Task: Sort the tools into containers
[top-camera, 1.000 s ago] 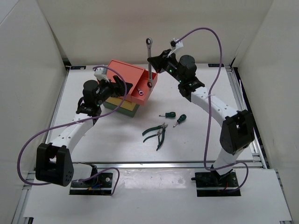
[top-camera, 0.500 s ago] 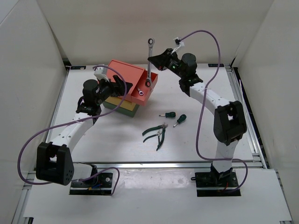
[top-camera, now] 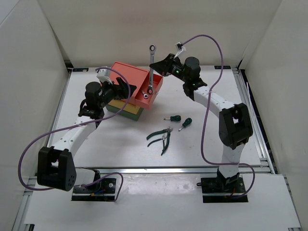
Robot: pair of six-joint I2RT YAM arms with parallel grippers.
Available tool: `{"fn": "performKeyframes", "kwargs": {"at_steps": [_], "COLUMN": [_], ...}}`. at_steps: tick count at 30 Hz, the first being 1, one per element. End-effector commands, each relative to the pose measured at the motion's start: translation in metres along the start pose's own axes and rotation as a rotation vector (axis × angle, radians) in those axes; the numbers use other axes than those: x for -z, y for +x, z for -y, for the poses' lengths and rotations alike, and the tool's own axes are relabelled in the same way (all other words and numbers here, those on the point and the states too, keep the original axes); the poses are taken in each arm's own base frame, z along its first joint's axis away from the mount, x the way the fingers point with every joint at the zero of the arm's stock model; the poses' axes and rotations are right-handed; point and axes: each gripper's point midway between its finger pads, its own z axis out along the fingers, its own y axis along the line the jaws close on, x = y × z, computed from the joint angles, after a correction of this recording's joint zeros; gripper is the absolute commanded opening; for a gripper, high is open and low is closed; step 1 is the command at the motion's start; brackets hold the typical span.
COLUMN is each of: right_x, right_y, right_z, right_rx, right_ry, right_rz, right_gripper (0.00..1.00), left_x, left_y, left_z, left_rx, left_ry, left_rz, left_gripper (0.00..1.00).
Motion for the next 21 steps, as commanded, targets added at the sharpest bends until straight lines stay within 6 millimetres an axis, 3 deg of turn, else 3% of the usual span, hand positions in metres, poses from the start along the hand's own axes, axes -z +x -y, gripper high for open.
{"fn": "performKeyframes", "kwargs": {"at_steps": [1,14,17,18,21], "right_x": [0.006,-0.002,-0.005,-0.005,-0.005], "right_y": [-0.018,0.026,0.031,0.030,0.033], "right_z": [-0.037,-0.035,-0.036,-0.035,-0.033], "right_rx": [0.044,0.036,0.026,0.031,0.032], "right_ry": [-0.105,-0.133,-0.140,-0.139,-0.129], "right_rz": [0.047,-0.096,-0.135,-0.136,-0.160], "right_gripper": [0.00,0.04,0.15,0.24,0.39], "left_x": [0.004,0.007,0.007,0.007,0.007], "left_y": [0.031,0.030,0.032,0.032,0.032], "left_z": [-0.018,-0.018,-0.019,-0.018,-0.018], "left_rx": [0.058,0.059,0.060,0.060,0.060], "left_ry": [-0.064,-0.071,-0.071,-0.075,-0.075], "left_rz": [-0.115,-0.113,-0.119,-0.116,-0.117], "left_gripper": [0.99,0.99,0.99,0.99,0.99]}}
